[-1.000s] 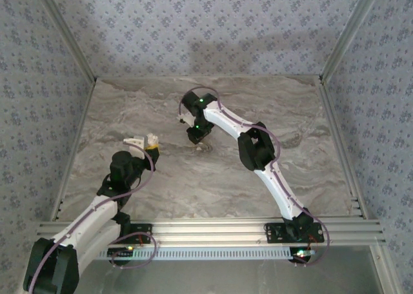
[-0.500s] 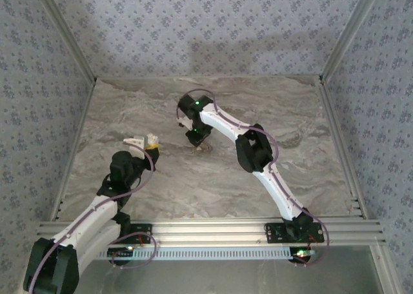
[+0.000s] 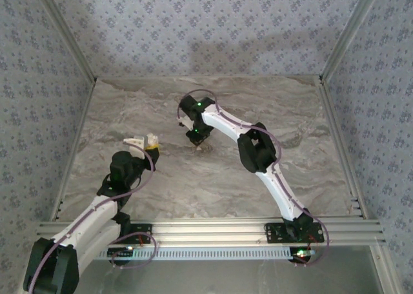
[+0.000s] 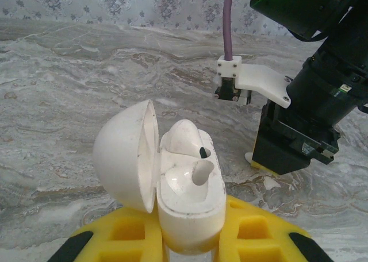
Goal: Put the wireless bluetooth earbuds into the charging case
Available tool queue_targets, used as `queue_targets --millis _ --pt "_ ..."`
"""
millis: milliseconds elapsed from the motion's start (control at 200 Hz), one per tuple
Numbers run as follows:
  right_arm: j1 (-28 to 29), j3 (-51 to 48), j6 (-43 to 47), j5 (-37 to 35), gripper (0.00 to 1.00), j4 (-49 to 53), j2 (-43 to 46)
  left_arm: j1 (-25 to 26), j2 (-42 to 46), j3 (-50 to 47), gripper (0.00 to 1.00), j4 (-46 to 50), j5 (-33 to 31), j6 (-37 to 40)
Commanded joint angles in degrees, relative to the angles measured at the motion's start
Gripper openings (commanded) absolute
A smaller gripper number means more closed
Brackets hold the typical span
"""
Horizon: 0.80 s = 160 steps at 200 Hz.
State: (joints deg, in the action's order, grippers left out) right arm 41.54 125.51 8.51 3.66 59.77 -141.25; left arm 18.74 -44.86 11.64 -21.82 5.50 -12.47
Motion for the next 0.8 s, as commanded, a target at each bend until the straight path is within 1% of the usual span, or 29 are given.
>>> queue_targets --millis 0,120,235,335,460,540,570,665,795 --pt "-0.78 -5.81 -1.93 5.10 0.17 -6.56 7.51 -0.38 -0.97 -1.03 0.10 -5.82 3.03 -0.11" --pt "-1.84 -16.97 -4.82 8.63 0.16 -16.77 17.15 -0.07 -3.54 -1.72 0.10 -11.49 5.75 -0.63" --pt "-4.00 -29.11 -8.69 14.68 0.16 -29.17 27.26 1.02 -6.38 -1.55 0.10 -16.00 7.70 -0.46" --pt "-6.28 -39.56 -13.73 20.61 0.16 -40.81 35.72 3.86 -8.82 -1.35 0.10 -20.83 8.85 0.31" --pt "-8.50 -51.06 -20.26 26.75 0.16 -54.36 44.86 9.04 -11.70 -0.80 0.09 -26.93 9.01 3.06" --pt "-8.96 -56.62 -23.80 28.94 0.16 -61.75 49.87 11.43 -13.55 -0.46 0.09 -31.08 9.19 4.15" --pt "-8.97 -60.17 -24.81 29.52 0.16 -64.11 51.77 12.20 -14.27 -0.27 0.09 -32.38 9.22 4.58" --pt "-8.98 -65.90 -27.78 30.91 0.17 -71.19 56.63 14.43 -16.76 1.15 0.09 -34.72 10.42 5.40" --pt "-8.66 -71.33 -30.67 32.11 0.17 -76.82 60.81 17.48 -20.34 3.05 0.08 -37.63 11.03 6.74"
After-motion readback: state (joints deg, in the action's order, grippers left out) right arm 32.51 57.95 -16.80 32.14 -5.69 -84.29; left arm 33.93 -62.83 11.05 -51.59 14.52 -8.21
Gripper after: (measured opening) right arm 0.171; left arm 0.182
